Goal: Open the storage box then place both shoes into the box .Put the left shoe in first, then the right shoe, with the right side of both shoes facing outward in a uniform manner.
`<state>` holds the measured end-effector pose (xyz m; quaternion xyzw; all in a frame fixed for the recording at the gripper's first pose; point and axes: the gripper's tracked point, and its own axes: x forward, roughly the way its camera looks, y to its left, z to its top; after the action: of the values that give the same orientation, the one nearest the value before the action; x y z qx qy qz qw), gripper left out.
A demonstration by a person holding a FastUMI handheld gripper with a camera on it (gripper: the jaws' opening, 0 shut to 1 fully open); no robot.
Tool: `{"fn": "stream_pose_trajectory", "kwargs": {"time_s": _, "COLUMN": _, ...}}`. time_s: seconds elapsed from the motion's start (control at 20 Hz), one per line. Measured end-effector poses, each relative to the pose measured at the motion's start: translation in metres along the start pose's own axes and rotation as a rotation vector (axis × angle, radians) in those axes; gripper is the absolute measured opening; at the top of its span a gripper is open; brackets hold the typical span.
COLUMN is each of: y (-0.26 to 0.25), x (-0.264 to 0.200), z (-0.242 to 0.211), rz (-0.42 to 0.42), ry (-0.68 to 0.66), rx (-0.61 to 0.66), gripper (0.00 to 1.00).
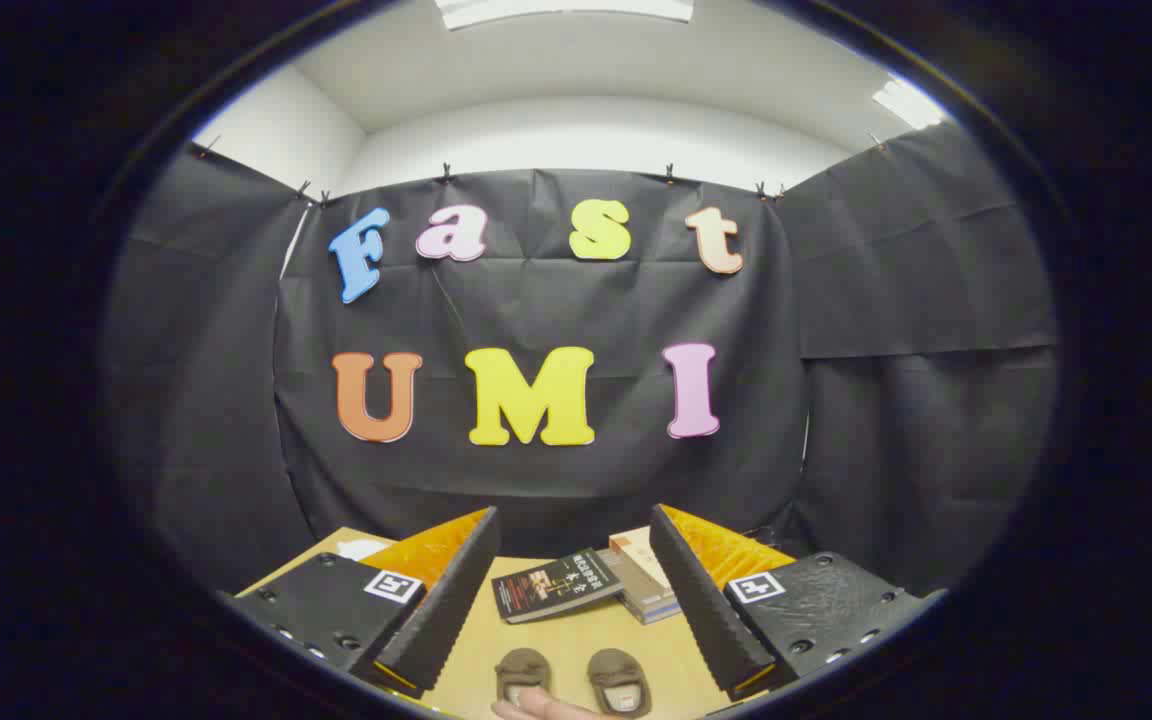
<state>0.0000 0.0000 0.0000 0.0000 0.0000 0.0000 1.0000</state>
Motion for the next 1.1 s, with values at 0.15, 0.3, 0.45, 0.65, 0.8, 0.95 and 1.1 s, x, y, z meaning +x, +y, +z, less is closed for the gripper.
{"fn": "stream_pose_trajectory", "kwargs": {"time_s": 0.15, "y": -0.003, "x": 0.004, "z": -0.009, "rz": 0.015, "ry": 0.019, "rx": -0.001, "gripper": 0.95}}
{"fn": "stream_pose_trajectory", "kwargs": {"time_s": 0.3, "y": -0.006, "x": 0.008, "z": -0.020, "rz": 0.028, "ry": 0.039, "rx": 0.005, "gripper": 0.95}}
{"fn": "stream_pose_trajectory", "kwargs": {"time_s": 0.45, "y": -0.012, "x": 0.014, "z": -0.028, "rz": 0.016, "ry": 0.047, "rx": 0.015, "gripper": 0.95}}
{"fn": "stream_pose_trajectory", "kwargs": {"time_s": 0.65, "y": 0.000, "x": 0.034, "z": -0.059, "rz": 0.044, "ry": 0.122, "rx": 0.032, "gripper": 0.95}}
{"fn": "stream_pose_trajectory", "kwargs": {"time_s": 0.8, "y": 0.020, "x": 0.055, "z": -0.081, "rz": 0.071, "ry": 0.182, "rx": 0.017, "gripper": 0.95}}
{"fn": "stream_pose_trajectory", "kwargs": {"time_s": 0.95, "y": 0.045, "x": 0.078, "z": -0.102, "rz": 0.096, "ry": 0.223, "rx": 0.004, "gripper": 0.95}}
{"fn": "stream_pose_trajectory", "kwargs": {"time_s": 1.1, "y": 0.077, "x": 0.092, "z": -0.127, "rz": 0.133, "ry": 0.285, "rx": 0.010, "gripper": 0.95}}
